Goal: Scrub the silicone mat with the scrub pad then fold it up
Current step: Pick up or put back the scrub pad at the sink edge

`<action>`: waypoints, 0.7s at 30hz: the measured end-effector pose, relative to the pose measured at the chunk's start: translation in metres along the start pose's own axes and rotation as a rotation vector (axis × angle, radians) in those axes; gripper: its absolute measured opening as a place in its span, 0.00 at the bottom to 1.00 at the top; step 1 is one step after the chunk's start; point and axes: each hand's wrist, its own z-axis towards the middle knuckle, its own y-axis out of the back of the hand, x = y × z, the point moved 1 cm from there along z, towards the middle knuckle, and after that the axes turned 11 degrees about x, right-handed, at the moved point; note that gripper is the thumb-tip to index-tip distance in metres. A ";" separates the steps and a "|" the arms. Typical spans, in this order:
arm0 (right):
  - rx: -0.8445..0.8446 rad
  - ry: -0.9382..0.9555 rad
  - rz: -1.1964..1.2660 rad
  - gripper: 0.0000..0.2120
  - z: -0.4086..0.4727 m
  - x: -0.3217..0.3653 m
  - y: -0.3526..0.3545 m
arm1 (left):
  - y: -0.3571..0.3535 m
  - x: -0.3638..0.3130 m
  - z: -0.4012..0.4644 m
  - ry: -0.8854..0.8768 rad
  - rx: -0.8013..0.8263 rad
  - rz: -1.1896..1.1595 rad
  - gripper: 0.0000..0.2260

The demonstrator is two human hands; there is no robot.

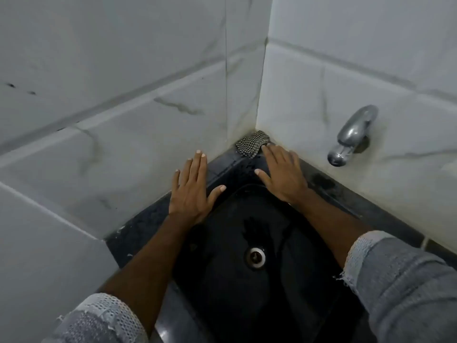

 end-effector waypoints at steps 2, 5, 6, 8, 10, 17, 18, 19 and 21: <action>-0.002 -0.009 -0.010 0.29 0.022 -0.010 -0.008 | -0.006 0.003 0.015 0.004 0.007 -0.002 0.38; 0.022 -0.010 -0.037 0.31 0.048 -0.023 -0.020 | -0.020 0.008 0.033 -0.021 -0.005 0.029 0.39; 0.031 0.000 -0.041 0.31 0.058 -0.027 -0.025 | -0.026 0.009 0.039 -0.024 -0.008 0.034 0.38; 0.054 0.021 -0.056 0.31 0.074 -0.035 -0.035 | -0.034 0.014 0.048 -0.036 -0.005 0.026 0.38; 0.111 0.044 -0.071 0.33 0.091 -0.043 -0.046 | -0.042 0.018 0.055 -0.043 -0.009 0.015 0.38; 0.185 0.092 -0.015 0.32 0.129 -0.047 -0.078 | -0.061 0.022 0.072 -0.055 -0.007 -0.012 0.37; 0.190 0.089 0.005 0.31 0.133 -0.046 -0.081 | -0.063 0.021 0.074 -0.056 0.000 -0.016 0.37; 0.192 0.086 0.027 0.30 0.137 -0.046 -0.083 | -0.064 0.021 0.076 -0.056 0.001 -0.020 0.37; 0.180 0.078 0.068 0.28 0.141 -0.045 -0.088 | -0.066 0.021 0.078 -0.059 -0.007 -0.025 0.37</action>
